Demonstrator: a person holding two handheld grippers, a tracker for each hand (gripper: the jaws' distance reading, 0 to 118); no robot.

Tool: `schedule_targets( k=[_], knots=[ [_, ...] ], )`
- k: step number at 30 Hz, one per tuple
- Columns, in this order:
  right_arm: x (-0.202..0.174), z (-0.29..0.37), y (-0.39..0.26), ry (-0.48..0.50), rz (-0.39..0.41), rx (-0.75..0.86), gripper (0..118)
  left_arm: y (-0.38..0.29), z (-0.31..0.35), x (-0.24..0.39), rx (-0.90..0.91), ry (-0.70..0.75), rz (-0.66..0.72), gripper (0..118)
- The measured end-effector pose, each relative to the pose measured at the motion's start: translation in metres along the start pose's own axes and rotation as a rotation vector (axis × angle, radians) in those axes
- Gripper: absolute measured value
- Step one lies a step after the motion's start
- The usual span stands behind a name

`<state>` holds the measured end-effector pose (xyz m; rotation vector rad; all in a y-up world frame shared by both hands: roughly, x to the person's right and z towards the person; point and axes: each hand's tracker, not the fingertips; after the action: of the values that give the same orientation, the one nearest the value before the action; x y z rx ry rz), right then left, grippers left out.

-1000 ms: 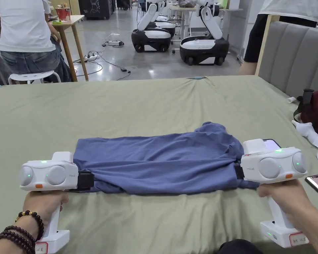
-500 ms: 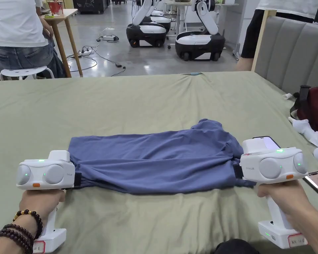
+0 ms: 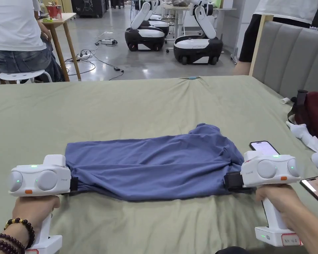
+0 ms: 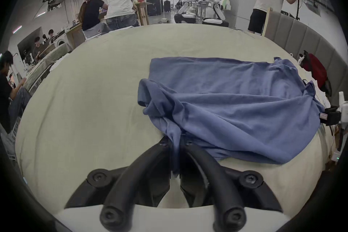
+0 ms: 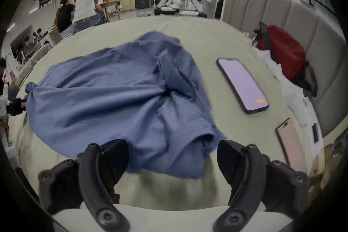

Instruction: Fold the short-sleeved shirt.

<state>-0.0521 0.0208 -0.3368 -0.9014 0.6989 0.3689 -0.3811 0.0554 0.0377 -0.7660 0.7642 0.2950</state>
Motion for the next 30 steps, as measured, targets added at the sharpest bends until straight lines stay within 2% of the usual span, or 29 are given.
schedule_targets(
  k=[1,2,4,5,6,7,8,9,17,24,30],
  knots=[
    [-0.002,-0.007,0.001,0.008,-0.014,-0.008,95,0.000,-0.006,-0.003,-0.004,-0.001,-0.005,5],
    [-0.006,-0.005,-0.001,0.033,-0.020,0.013,82,0.000,-0.008,-0.003,-0.007,0.000,-0.007,5],
    [-0.018,0.009,-0.002,0.034,0.006,0.033,64,-0.001,-0.009,-0.004,-0.014,-0.004,-0.006,5],
    [-0.022,0.012,0.000,0.051,0.031,0.042,37,-0.002,-0.009,-0.004,-0.017,-0.003,-0.008,5],
    [-0.023,0.012,0.005,0.099,0.022,0.040,16,-0.002,-0.008,-0.004,-0.017,-0.002,-0.009,5],
    [-0.024,0.012,0.010,0.096,0.011,0.027,16,-0.004,-0.006,-0.003,-0.015,-0.001,-0.010,5],
    [-0.030,0.015,0.010,0.029,0.057,0.016,16,-0.005,-0.003,-0.003,-0.009,0.000,-0.004,5],
    [-0.035,0.017,0.010,0.013,0.120,0.038,16,-0.006,0.001,-0.003,-0.005,-0.004,0.002,5],
    [-0.027,0.060,-0.017,0.021,0.086,0.048,16,-0.034,0.057,-0.009,0.020,-0.026,0.003,5],
    [-0.021,0.103,-0.072,0.027,0.169,0.049,16,-0.083,0.110,-0.017,0.017,-0.044,-0.039,5],
    [-0.022,0.119,-0.106,0.024,0.200,0.037,16,-0.118,0.112,-0.019,-0.022,-0.040,-0.091,5]
  ],
)
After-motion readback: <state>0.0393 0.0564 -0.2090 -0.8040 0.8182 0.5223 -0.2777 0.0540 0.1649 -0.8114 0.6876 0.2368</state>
